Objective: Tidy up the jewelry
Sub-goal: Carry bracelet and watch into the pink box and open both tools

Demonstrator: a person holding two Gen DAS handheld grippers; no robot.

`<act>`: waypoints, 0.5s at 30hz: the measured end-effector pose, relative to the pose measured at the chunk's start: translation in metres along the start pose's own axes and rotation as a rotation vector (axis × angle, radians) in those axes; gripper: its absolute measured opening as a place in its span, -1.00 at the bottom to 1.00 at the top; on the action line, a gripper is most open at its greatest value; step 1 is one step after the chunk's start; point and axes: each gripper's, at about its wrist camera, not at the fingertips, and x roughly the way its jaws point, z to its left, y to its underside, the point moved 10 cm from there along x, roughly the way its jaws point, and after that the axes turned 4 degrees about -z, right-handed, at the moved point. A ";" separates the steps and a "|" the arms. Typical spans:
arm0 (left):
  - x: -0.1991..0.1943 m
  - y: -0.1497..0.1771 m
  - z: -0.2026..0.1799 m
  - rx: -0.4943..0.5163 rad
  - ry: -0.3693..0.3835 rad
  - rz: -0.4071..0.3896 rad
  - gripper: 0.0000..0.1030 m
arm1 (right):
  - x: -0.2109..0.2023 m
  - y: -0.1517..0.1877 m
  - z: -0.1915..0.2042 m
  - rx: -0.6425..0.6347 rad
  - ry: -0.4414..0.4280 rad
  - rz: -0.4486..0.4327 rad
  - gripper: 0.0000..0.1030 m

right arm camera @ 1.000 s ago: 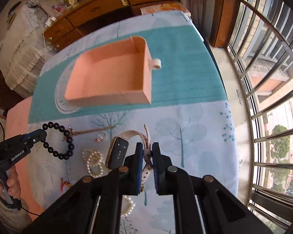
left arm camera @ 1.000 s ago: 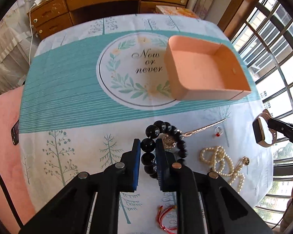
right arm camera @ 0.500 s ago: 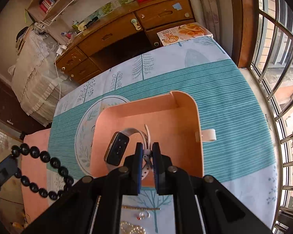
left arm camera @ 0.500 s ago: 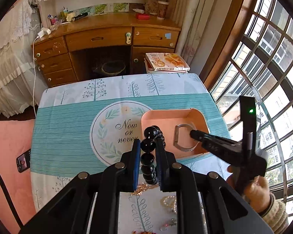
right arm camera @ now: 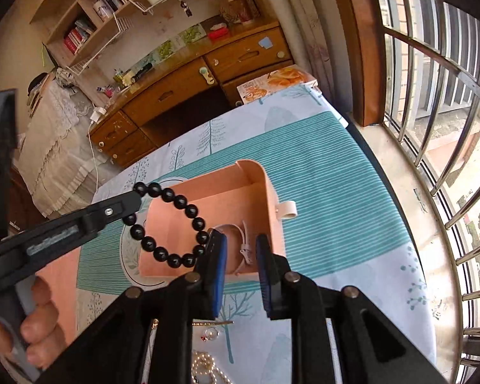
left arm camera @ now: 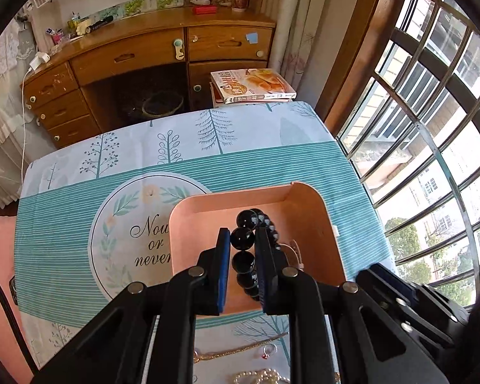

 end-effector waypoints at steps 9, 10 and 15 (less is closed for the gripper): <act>-0.004 0.024 0.038 -0.033 -0.074 -0.031 0.49 | -0.038 0.031 -0.013 -0.018 0.001 -0.013 -0.63; -0.013 0.028 0.041 -0.033 -0.075 -0.044 0.49 | -0.040 0.035 -0.011 -0.023 -0.002 -0.005 -0.63; -0.058 0.055 0.053 -0.043 -0.073 -0.112 0.68 | -0.049 0.060 -0.001 -0.065 -0.013 0.020 -0.63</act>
